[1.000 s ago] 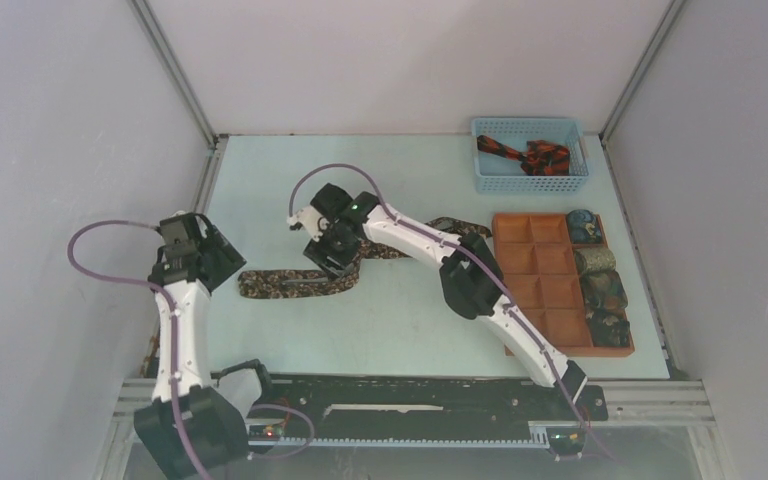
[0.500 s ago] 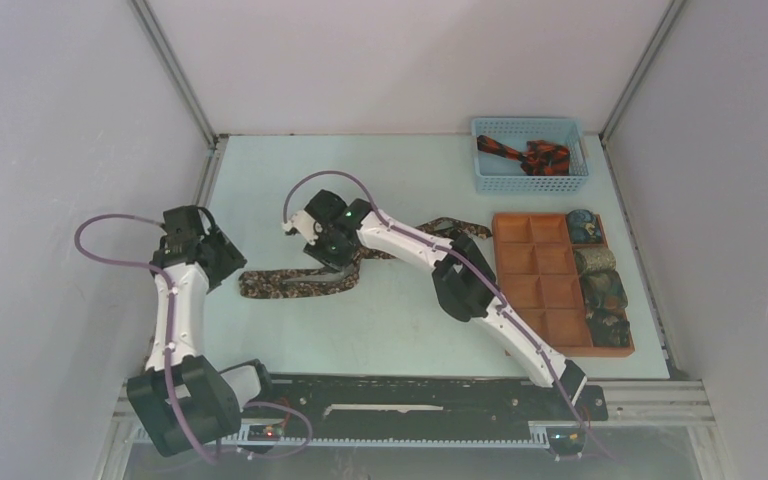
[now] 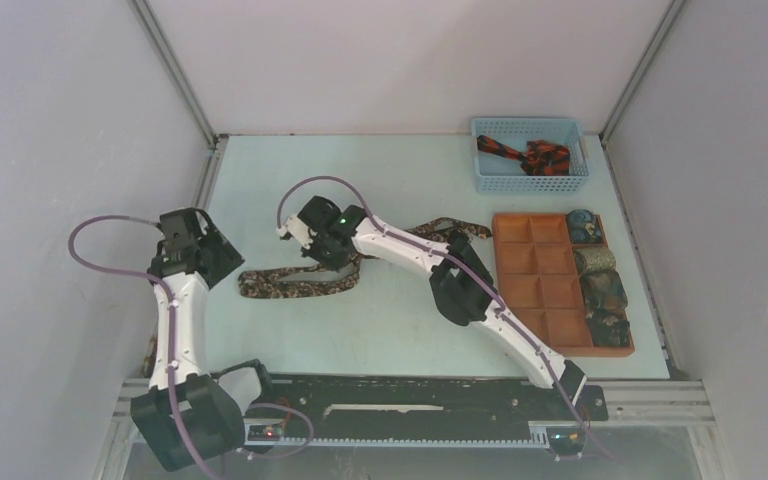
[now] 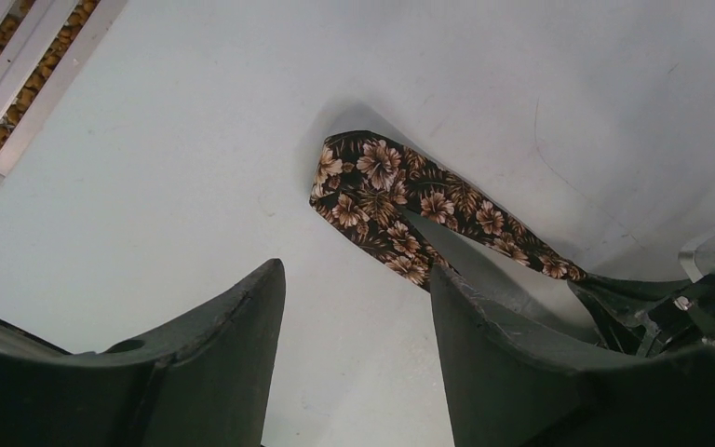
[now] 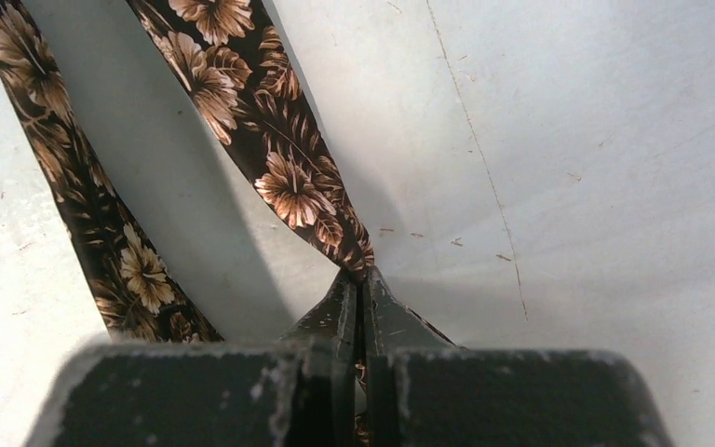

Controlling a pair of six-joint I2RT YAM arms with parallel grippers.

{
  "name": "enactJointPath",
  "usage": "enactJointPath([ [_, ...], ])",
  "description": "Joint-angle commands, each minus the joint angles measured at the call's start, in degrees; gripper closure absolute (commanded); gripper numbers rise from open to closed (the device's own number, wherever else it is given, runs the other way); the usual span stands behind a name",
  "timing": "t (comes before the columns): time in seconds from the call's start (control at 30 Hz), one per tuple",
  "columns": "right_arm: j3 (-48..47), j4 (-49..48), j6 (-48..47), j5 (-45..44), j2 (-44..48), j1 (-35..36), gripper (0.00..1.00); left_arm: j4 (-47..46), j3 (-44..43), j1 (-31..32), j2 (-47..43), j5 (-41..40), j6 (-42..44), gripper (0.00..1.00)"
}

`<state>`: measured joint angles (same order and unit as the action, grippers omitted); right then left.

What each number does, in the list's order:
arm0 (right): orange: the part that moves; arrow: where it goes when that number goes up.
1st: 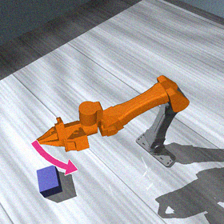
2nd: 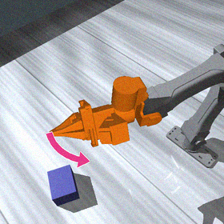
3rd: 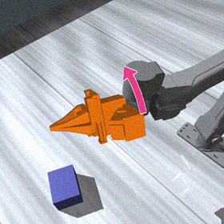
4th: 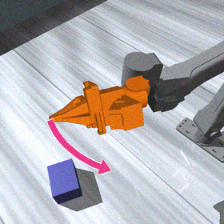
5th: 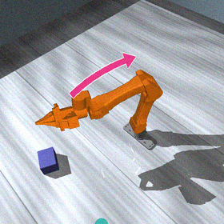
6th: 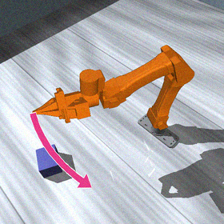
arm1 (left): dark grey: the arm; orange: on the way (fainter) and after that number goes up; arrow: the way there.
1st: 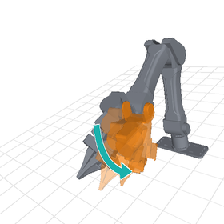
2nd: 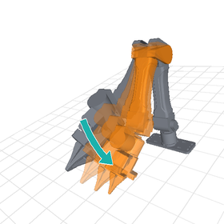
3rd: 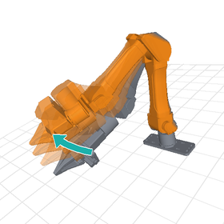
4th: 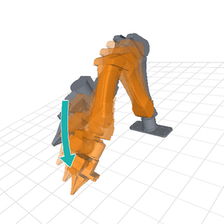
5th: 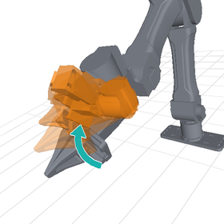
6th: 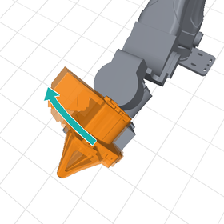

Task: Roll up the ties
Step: Flatten out the tie at the center of the board.

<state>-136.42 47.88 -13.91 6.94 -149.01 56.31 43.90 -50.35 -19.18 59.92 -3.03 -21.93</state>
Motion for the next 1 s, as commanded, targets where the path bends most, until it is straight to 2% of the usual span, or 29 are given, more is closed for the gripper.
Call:
enactJointPath([
  [0.0, 0.19, -4.13, 3.20, -2.60, 6.74, 0.92, 1.00, -1.04, 0.38, 0.20, -3.16, -1.45, 0.79, 0.35],
  [0.37, 1.44, -3.12, 5.96, -5.09, 18.43, 2.92, 1.00, -1.99, 1.28, 0.11, -5.80, -2.44, -0.35, 0.35],
  [0.67, 13.72, -0.21, 7.19, -6.81, 24.59, 7.49, 1.00, -1.49, 1.75, 0.11, -7.52, -2.74, -0.99, 0.36],
  [0.87, 23.35, -3.26, 9.83, -8.43, 28.61, 9.59, 1.00, -1.54, 3.16, -0.13, -9.19, -3.82, -1.75, 0.35],
  [0.97, 25.30, -3.43, 10.83, -8.84, 29.29, 10.42, 1.00, -1.49, 3.26, -0.54, -9.70, -3.96, -1.84, 0.36],
])
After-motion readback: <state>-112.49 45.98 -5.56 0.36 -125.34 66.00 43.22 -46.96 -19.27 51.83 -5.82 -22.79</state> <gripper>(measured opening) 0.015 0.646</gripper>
